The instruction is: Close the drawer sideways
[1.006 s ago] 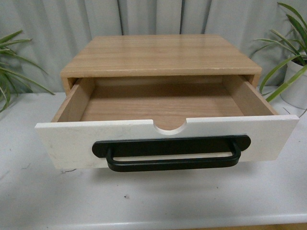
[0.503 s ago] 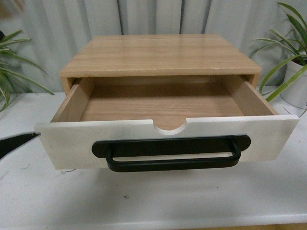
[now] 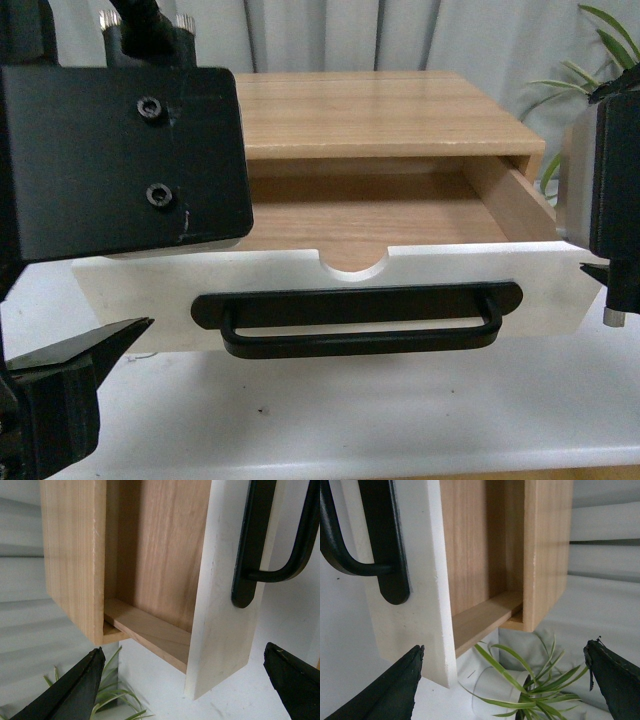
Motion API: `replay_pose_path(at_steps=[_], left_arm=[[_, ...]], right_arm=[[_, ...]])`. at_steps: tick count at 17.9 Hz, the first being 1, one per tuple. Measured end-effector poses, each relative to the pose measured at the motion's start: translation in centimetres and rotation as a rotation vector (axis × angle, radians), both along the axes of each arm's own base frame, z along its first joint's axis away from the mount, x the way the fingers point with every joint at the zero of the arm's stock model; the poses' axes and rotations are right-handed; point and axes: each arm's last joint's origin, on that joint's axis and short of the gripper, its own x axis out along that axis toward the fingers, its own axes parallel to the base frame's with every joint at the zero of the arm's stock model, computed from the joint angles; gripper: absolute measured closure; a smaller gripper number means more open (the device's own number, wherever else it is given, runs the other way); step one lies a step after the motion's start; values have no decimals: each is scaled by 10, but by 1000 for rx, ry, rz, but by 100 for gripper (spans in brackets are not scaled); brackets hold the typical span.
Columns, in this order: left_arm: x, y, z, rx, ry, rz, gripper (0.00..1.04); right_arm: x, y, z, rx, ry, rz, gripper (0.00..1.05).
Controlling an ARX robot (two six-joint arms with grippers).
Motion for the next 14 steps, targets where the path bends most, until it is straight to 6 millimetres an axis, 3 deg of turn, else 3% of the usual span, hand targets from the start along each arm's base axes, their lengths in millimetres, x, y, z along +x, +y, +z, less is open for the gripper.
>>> replay_pose_path(at_steps=[14], left_arm=[[40, -18, -23, 6, -98, 110, 7]], right_arm=[[43, 2, -15, 43, 52, -74, 6]])
